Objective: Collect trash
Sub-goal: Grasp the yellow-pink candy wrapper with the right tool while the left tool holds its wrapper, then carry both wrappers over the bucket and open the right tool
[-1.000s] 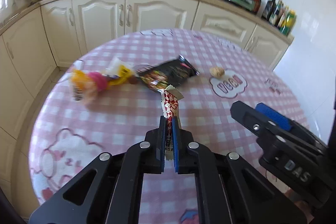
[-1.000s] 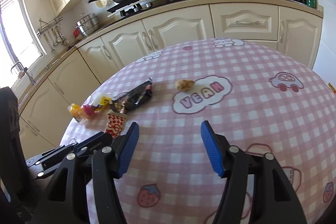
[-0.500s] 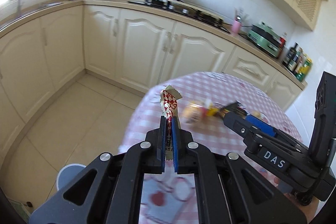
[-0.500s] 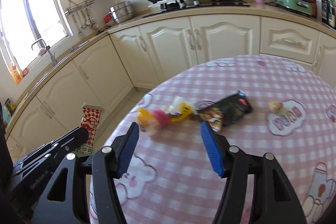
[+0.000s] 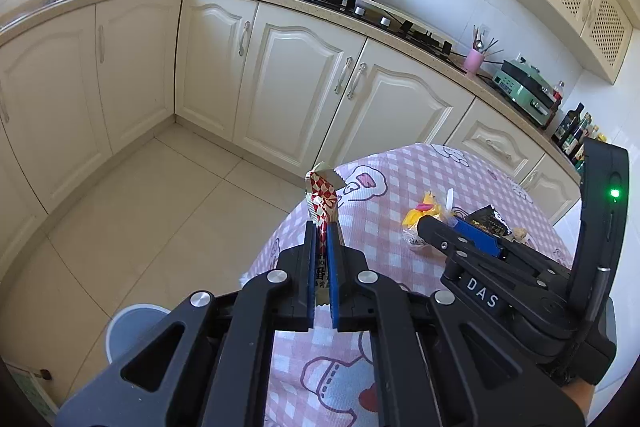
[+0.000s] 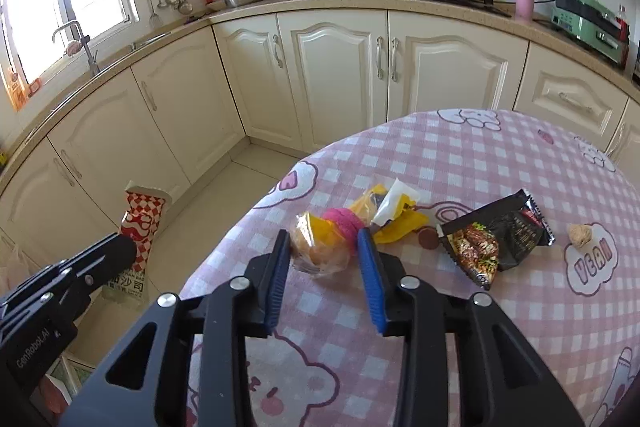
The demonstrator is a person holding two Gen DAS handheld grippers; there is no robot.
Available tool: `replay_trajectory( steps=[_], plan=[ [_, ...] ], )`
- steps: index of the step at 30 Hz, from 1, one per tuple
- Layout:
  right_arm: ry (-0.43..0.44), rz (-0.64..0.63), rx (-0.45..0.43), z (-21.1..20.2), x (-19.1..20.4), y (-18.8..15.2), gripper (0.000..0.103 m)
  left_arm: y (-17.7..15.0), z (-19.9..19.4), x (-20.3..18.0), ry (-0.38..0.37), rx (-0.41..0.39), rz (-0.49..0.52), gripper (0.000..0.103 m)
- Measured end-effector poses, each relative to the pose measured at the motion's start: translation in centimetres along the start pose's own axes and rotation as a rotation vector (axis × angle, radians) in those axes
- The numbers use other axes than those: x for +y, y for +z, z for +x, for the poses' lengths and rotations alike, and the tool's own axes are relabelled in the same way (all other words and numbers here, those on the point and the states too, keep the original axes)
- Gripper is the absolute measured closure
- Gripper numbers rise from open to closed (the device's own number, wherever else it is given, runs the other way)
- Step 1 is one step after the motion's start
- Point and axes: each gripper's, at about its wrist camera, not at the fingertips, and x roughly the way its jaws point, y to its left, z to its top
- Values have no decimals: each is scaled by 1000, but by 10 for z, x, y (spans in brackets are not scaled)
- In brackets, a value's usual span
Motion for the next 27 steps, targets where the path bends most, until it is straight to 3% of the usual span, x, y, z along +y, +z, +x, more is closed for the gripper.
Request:
replay_trajectory(
  steps=[1,8,15,27],
  plan=[
    [9,-7,-4,-2,2,-1,84,-1,-2,1,0,-3,-1,99],
    [86,-46,-45,-26,36,-5,84,-5,-29,33,38,-28,-32,99],
    [225,-119,-47,-43,110,-15,84,-17,-69,85,130,-56,-94,99],
    [410,-244,90,-16,243,-64,84,-49,-109,173,272,-42,-227,99]
  ],
)
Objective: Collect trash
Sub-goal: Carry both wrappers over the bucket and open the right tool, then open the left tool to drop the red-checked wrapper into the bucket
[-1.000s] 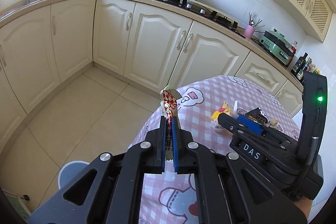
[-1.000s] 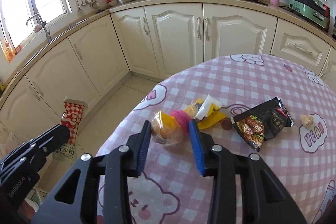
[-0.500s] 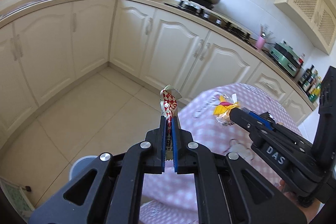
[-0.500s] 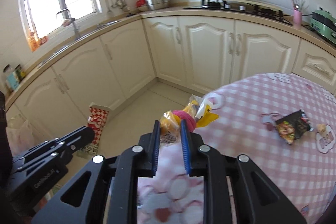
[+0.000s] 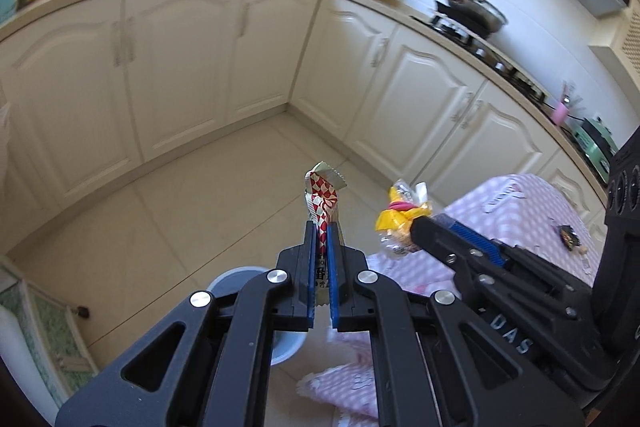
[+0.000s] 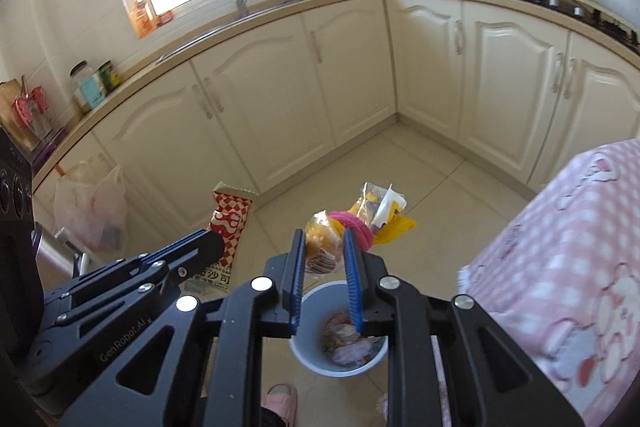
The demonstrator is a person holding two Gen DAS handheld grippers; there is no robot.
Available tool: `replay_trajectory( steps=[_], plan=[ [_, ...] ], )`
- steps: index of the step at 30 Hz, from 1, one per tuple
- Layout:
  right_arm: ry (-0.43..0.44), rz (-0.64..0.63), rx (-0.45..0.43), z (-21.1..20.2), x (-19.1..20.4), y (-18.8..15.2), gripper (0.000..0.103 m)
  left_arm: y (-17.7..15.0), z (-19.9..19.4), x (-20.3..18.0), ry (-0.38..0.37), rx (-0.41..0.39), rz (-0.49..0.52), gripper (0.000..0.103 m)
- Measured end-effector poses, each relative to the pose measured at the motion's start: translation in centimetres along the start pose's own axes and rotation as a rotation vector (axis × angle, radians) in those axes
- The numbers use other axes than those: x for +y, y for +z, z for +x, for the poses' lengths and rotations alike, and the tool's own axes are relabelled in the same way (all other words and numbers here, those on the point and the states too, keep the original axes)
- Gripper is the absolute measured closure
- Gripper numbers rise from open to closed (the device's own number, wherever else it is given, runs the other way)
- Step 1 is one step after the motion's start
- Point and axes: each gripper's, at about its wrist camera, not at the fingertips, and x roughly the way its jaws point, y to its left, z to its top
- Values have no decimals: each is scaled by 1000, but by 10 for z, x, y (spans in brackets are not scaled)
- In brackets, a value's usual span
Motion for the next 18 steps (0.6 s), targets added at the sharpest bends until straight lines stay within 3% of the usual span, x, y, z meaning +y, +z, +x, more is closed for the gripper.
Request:
replay_trajectory(
  steps=[8,18],
  plan=[
    [1,-38,55,46,30,-2,75,0,10,29,37,22,-44,99],
    [-33,9,45,44,11,-3,73,-6,28,27,28,63,-37,99]
  ],
)
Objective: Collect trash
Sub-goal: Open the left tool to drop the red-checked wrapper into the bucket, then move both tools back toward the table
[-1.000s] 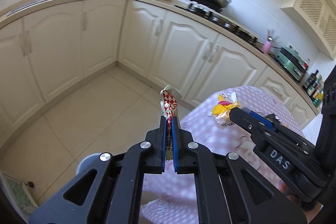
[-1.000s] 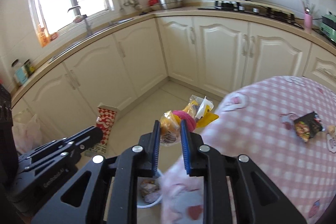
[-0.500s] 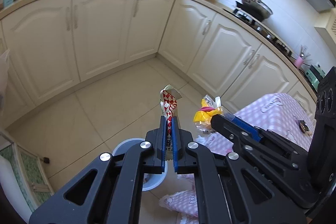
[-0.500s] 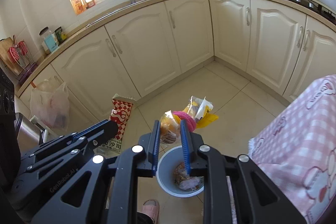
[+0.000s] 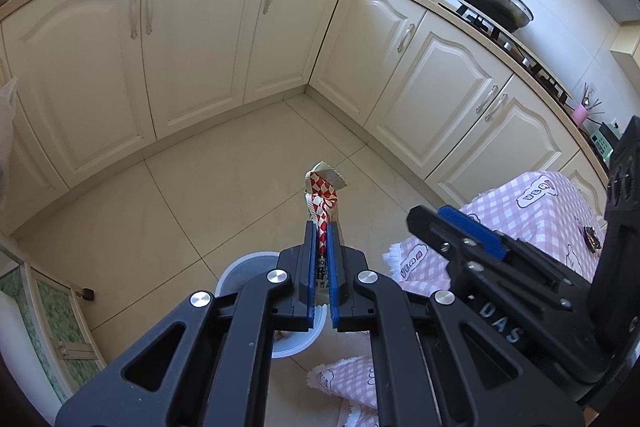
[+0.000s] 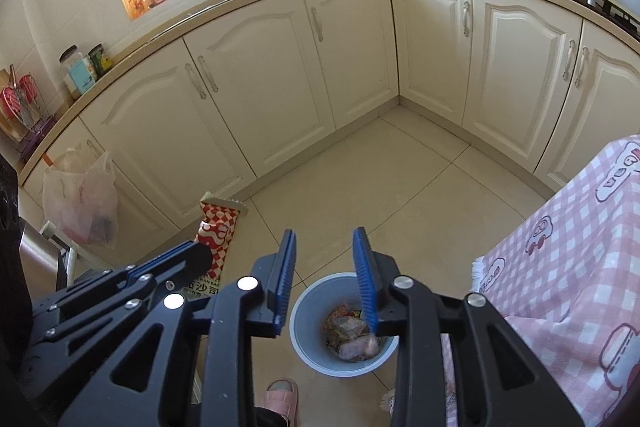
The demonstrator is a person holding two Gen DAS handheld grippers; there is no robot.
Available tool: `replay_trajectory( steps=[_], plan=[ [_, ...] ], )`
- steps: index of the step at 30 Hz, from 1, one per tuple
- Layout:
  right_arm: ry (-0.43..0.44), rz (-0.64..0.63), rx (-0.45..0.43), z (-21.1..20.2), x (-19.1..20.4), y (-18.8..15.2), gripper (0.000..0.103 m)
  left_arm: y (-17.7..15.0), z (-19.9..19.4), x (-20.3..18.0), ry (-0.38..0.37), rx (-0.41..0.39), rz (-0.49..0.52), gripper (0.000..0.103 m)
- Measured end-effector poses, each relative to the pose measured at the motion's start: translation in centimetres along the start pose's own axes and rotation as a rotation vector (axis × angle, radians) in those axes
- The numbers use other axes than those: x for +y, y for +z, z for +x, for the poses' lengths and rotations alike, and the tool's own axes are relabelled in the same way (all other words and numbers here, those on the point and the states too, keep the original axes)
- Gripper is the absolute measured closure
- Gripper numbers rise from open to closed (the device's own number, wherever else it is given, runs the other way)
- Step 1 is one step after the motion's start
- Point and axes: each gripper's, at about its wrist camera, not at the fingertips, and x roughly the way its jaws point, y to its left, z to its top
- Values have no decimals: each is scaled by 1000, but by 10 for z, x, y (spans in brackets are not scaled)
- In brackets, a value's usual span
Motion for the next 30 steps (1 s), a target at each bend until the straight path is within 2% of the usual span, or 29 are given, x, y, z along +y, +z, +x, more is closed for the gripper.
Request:
replay_trajectory(
  steps=[18,19,21,22,23,25,30],
  plan=[
    [-14,45,-91,-32,-25,7,70,7,8,-16,-5,10,34,97],
    [-16,47,-96,-34,-26,7,70,8,8,-17,-6,12,29,95],
    [-20,52,-101,-37,-28,7,69,9,7,-19,-7,17,23,85],
    [-22,53,-102,-39,-30,7,68,10,6,-19,-4,15,23,72],
    [-24,53,-103,-41,-31,7,68,10,4,-21,3,9,24,64],
    [-27,59,-109,-45,-33,7,68,10,-1,-24,16,-7,29,59],
    [-32,62,-132,-63,-38,7,68,12,-15,-36,15,-27,51,59]
  ],
)
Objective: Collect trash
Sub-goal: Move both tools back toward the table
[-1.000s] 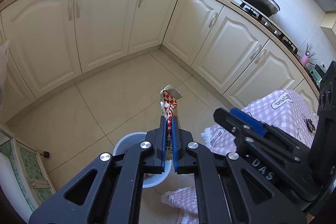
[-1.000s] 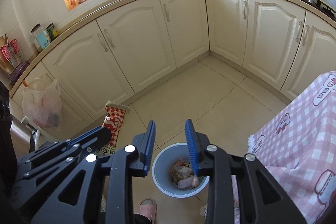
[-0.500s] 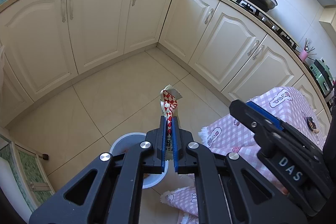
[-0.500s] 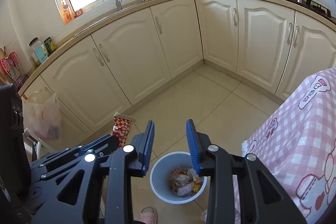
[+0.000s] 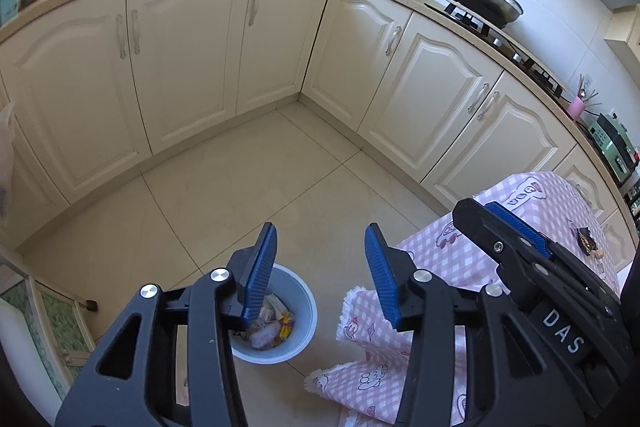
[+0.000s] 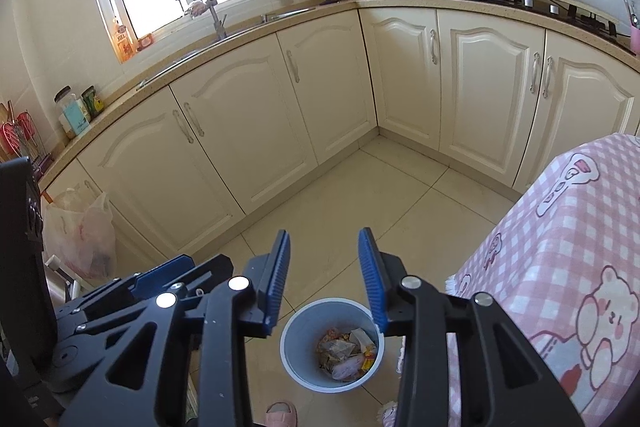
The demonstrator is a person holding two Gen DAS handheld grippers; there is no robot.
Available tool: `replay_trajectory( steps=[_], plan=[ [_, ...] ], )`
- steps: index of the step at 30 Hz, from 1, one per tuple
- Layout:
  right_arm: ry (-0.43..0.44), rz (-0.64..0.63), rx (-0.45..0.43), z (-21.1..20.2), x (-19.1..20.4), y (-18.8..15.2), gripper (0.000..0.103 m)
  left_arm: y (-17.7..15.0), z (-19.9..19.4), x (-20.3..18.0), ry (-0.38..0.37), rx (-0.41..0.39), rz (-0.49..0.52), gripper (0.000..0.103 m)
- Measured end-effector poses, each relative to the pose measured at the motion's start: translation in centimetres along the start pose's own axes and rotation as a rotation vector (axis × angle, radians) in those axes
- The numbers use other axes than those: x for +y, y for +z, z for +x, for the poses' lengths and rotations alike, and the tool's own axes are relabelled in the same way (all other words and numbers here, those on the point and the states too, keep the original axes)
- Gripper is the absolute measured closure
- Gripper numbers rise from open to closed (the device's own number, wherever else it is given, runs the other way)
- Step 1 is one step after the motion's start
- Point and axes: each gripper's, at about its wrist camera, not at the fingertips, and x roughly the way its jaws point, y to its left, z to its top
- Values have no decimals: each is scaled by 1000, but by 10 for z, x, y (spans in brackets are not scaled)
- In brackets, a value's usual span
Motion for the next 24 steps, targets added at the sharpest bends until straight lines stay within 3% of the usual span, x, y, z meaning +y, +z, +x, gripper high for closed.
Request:
replay_trajectory(
  steps=[10,18,24],
  plan=[
    [-34,27,-71,-55,-33,2,66,0,-28,-52,-41,-40,77,59],
    [-131,116,-158,-121,-113,0,63,-9,-34,-140,-140,-39,202,59],
    [-237,198,-211,-165,-184,-7,59,-22,-26,-215,-224,-22,313,43]
  ],
)
